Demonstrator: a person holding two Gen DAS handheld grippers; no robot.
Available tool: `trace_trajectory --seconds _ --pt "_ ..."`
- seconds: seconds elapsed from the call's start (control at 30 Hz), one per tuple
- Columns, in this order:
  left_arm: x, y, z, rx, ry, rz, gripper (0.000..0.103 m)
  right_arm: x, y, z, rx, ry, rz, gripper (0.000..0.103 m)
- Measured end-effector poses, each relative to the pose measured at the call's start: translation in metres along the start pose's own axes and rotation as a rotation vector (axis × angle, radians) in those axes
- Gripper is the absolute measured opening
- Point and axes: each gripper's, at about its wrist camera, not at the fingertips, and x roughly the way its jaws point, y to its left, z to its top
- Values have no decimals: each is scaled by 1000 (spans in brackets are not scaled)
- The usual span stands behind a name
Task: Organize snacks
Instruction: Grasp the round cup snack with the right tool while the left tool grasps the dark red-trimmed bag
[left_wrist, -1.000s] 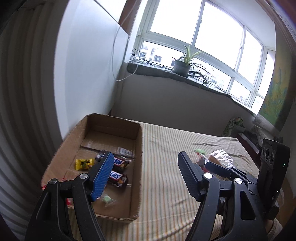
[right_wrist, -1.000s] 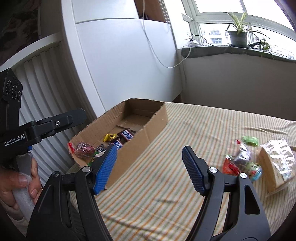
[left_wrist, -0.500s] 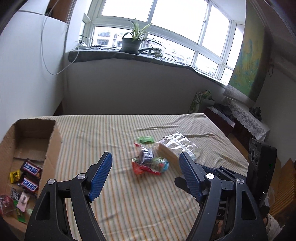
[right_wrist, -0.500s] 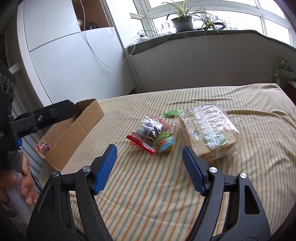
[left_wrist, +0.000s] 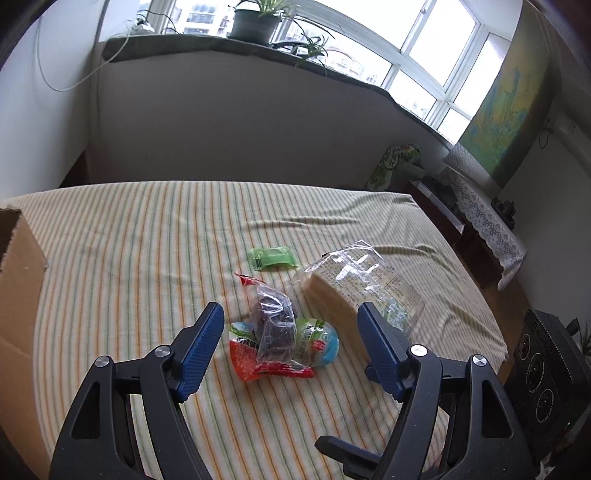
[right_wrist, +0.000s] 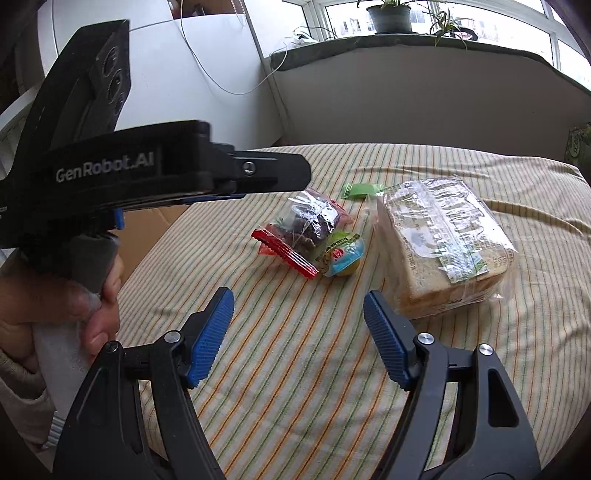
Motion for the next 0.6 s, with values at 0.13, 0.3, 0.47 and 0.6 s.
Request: trace_trajectory --seconds 0.13,0.3,0.47,0.6 --pt "21 8 1 -17 59 -32 58 15 -4 9 -34 55 -3 76" --pt "36 15 3 -27 93 -58 34 31 -10 23 -72 91 -24 75" --pt "43 32 5 -102 108 -131 33 49 -16 29 -78 128 -26 70" --pt "49 44 4 -166 134 -202 35 52 -14 32 -92 121 -40 51"
